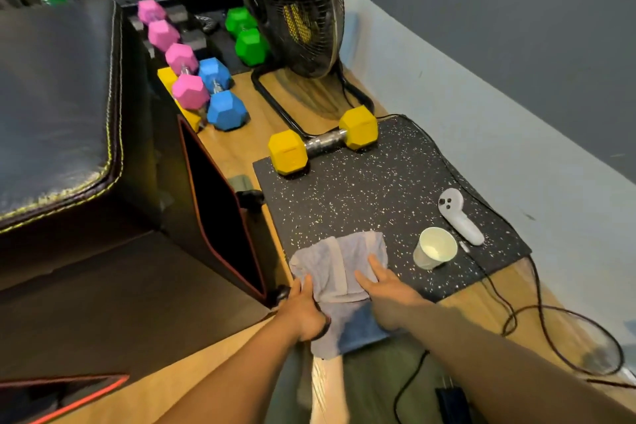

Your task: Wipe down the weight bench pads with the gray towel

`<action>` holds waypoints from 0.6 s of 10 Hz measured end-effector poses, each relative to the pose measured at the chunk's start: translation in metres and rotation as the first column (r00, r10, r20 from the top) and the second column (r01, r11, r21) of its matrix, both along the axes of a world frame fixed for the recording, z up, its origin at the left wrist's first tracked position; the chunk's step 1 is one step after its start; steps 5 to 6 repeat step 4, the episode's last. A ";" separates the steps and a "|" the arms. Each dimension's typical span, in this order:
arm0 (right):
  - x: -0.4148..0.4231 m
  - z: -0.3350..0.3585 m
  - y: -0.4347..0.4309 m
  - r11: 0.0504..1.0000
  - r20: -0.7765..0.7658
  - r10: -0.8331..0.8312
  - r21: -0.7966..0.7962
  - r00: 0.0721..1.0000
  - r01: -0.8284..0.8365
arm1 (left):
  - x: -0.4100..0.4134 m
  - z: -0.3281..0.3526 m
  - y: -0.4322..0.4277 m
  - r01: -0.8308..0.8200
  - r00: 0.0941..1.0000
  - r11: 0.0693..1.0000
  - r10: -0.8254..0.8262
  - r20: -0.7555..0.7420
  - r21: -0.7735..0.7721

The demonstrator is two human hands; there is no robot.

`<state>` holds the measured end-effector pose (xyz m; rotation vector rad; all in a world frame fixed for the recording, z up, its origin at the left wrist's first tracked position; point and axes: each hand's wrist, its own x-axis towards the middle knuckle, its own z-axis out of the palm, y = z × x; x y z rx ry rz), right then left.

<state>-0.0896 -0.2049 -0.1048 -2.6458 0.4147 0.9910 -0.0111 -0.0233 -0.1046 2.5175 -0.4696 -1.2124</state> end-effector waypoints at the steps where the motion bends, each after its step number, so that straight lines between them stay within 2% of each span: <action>1: 0.001 0.009 0.001 0.998 0.081 -0.037 -0.047 0.996 0.041 | 0.001 0.018 0.004 -0.173 0.973 0.950 0.207 0.106 -0.261; 2: -0.001 0.012 0.007 0.953 0.155 0.178 -0.274 0.972 -0.131 | -0.010 0.022 0.004 -0.013 0.948 0.972 0.087 0.306 -0.235; 3: -0.001 0.019 0.008 0.960 0.011 0.190 -0.213 0.982 -0.184 | -0.007 0.023 0.002 0.109 0.979 0.994 -0.110 0.172 0.017; 4: 0.001 0.049 0.010 0.988 0.105 0.124 -0.101 0.987 -0.113 | -0.001 0.054 -0.006 0.047 0.973 0.973 0.007 0.230 -0.226; 6: 0.001 0.049 0.010 0.988 0.105 0.124 -0.101 0.987 -0.113 | -0.001 0.054 -0.006 0.047 0.973 0.973 0.007 0.230 -0.226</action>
